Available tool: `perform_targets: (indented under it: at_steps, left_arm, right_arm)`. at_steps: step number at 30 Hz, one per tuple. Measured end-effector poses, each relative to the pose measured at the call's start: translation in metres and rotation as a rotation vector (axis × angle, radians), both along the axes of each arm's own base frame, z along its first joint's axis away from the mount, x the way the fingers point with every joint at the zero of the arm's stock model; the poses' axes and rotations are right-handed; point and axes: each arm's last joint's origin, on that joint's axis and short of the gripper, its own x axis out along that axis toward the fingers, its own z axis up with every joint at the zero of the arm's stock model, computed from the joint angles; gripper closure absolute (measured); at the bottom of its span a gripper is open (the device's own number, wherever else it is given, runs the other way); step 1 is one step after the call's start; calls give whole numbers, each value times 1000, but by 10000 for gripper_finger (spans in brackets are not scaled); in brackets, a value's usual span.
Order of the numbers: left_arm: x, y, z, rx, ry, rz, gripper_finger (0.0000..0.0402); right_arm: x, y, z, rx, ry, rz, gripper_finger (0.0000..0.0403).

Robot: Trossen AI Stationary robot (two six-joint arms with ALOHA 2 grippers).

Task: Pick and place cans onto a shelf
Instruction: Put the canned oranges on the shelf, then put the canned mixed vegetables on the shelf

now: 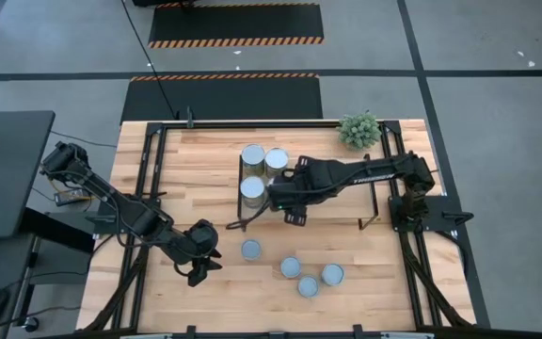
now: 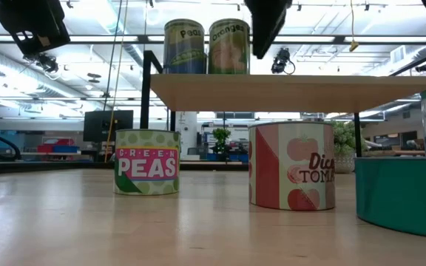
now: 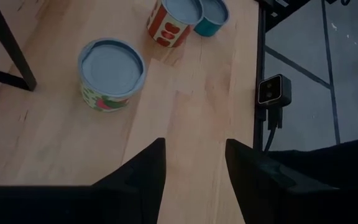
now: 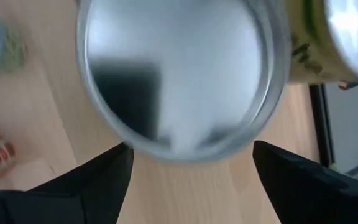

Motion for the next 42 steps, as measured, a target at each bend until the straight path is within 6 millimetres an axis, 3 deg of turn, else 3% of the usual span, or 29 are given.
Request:
perform_targets:
  at_steps: [9,16,22,28,33,42]
  left_arm:
    - [0,0,0,-1,-1,0,230]
    - [0,0,0,-4,1,4,230]
    - [0,0,0,12,-2,-11,230]
    - [0,0,0,46,-13,-37,230]
    - [0,1,0,52,-17,-33,230]
    - [0,1,0,69,-24,-49,230]
  right_arm:
    - [4,-15,0,-9,-27,-40,76]
    - [-4,-10,2,54,35,-38,77]
    - [-13,15,24,173,-69,-27,77]
    - [-22,62,26,196,-132,6,77]
    - [-30,95,6,202,-139,-41,79]
    - [-47,115,-44,367,-74,-179,99]
